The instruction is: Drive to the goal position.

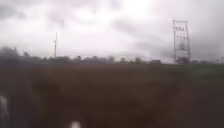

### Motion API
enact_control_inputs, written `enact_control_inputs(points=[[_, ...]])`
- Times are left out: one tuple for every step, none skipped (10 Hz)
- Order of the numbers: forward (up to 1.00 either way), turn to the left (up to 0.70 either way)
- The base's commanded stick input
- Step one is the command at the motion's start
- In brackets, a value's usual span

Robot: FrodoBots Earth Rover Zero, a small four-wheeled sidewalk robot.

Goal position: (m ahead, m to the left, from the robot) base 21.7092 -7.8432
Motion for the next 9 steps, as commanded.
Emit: enact_control_inputs(points=[[0.70,0.00],[0.70,0.00],[0.70,0.00],[0.70,0.00],[0.70,0.00],[0.70,0.00],[0.70,0.00],[0.70,0.00],[0.70,0.00]])
